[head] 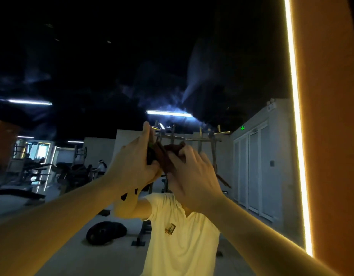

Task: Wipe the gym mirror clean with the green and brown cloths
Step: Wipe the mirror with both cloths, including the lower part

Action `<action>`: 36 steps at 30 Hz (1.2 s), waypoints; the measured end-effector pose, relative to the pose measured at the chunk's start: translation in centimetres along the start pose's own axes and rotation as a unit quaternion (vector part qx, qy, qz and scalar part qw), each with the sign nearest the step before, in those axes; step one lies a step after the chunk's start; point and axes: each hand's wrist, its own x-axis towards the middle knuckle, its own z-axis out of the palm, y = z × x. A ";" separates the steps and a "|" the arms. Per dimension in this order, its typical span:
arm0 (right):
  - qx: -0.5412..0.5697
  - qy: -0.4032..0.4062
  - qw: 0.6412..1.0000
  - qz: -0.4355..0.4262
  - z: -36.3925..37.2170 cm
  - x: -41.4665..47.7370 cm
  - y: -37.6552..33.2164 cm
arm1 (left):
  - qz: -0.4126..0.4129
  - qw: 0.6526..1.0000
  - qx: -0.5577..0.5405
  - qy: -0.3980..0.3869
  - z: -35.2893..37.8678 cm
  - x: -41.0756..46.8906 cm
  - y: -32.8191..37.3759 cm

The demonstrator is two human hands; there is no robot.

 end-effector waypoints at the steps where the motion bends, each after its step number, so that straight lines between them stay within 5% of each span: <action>1: -0.012 0.000 1.000 -0.010 -0.2 -0.1 0.1 | 0.003 1.000 0.004 -0.001 0.1 0.0 -0.1; 10: -0.138 0.032 0.988 -0.053 0.6 3.5 1.6 | 0.019 1.000 -0.001 0.007 -0.2 -0.6 0.2; 16: -0.204 0.092 0.965 0.135 -3.7 17.6 7.4 | -0.007 1.000 -0.028 -0.003 -1.5 1.4 -0.2; 20: -0.149 0.134 0.964 0.176 -2.1 16.5 6.4 | 0.003 0.999 -0.046 0.007 -3.5 5.2 -0.1; 24: -0.100 0.023 0.995 0.015 -1.4 7.6 3.5 | -0.003 0.999 -0.046 -0.021 -5.2 8.9 1.2; 27: -0.159 -0.044 0.984 -0.067 -4.2 6.0 6.9 | 0.009 0.998 -0.009 -0.058 -6.4 11.4 2.8; 33: -0.215 0.094 0.962 0.142 -10.3 18.8 17.9 | 0.032 0.997 0.019 -0.062 -8.3 15.9 6.5; 36: -0.143 0.110 0.963 0.198 -8.7 16.9 16.5 | 0.033 0.996 0.038 -0.075 -9.1 16.8 7.4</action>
